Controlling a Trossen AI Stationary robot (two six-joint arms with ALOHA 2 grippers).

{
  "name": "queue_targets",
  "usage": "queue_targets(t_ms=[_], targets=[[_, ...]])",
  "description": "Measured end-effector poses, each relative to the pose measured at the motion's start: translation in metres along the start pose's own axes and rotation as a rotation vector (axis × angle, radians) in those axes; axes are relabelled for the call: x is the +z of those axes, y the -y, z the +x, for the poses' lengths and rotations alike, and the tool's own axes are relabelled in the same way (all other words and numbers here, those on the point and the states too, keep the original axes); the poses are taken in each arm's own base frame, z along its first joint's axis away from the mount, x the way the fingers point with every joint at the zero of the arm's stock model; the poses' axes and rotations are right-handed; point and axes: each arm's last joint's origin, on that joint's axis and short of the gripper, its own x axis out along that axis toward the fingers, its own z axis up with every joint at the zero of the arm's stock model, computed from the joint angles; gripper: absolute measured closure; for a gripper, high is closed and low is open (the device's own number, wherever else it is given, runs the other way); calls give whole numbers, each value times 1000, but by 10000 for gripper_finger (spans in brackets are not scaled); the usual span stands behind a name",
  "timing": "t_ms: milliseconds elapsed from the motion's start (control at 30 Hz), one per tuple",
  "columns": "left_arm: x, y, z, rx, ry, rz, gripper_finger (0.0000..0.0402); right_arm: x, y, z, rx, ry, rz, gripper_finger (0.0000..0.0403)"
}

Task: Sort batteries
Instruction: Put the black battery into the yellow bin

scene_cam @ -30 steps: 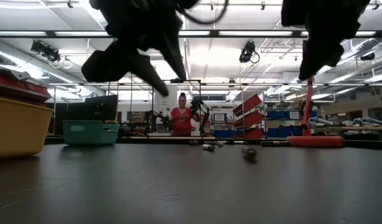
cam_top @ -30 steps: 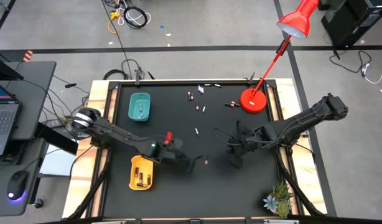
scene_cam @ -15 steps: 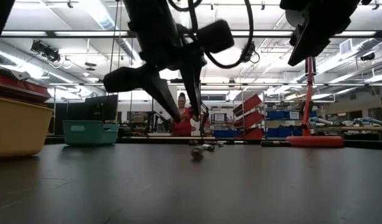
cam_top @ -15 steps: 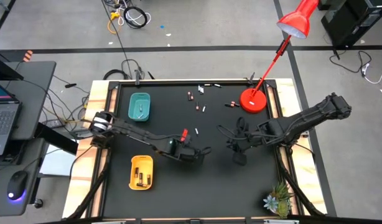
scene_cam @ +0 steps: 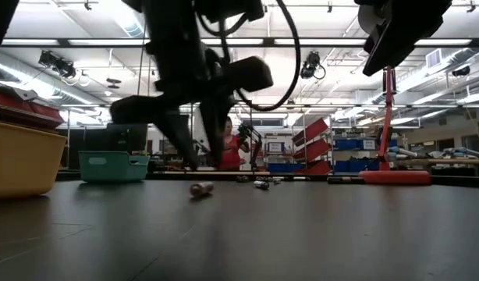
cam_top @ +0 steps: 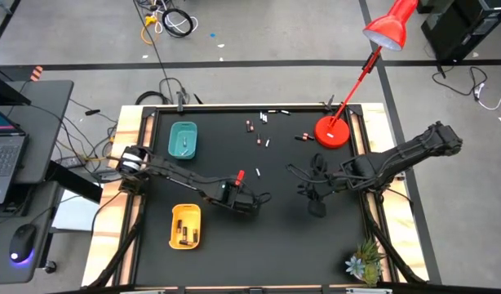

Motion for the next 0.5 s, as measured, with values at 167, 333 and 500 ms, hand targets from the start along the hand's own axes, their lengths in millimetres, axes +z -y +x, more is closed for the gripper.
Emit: queue_targets(t_ms=[167,333,500], targets=[[-7,-16,18,27,-62,-16,254,1,1,-2,5,15,6,307],[-11,-24,28,-17,-86,-25,264,2,1,-3,11,27,10,308],[-12,-25,30,-25,-110,47,361,2,0,-3,12,30,17,309]])
